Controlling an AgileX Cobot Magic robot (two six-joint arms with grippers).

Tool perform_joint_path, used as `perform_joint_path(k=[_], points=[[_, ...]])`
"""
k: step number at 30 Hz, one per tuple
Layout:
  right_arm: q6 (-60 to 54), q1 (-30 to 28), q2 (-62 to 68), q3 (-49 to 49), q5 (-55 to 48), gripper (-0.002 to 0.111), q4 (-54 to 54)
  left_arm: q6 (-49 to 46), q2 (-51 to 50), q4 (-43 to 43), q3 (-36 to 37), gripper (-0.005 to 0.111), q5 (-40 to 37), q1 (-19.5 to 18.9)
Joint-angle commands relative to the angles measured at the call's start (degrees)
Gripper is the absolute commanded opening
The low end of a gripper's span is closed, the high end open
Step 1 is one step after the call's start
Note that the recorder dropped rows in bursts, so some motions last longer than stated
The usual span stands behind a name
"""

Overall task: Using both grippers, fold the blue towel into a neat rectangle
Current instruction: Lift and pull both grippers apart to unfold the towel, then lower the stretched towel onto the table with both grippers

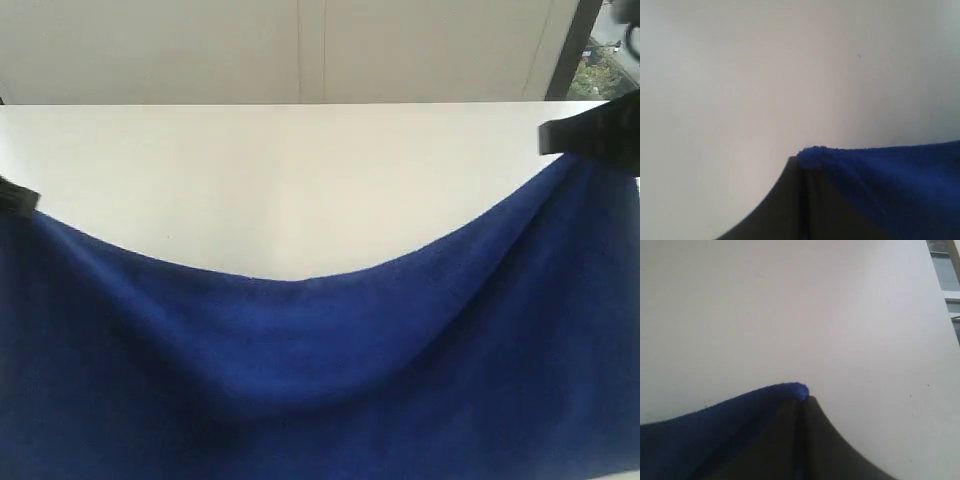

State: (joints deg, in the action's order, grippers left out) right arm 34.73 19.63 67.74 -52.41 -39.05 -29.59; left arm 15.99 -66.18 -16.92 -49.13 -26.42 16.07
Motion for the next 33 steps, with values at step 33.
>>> perform_joint_path(k=[33], points=[[27.49, -12.77, 40.41, -12.17, 23.74, 0.0, -27.67, 10.76, -38.76, -10.41, -9.55, 0.0, 40.19, -10.4]])
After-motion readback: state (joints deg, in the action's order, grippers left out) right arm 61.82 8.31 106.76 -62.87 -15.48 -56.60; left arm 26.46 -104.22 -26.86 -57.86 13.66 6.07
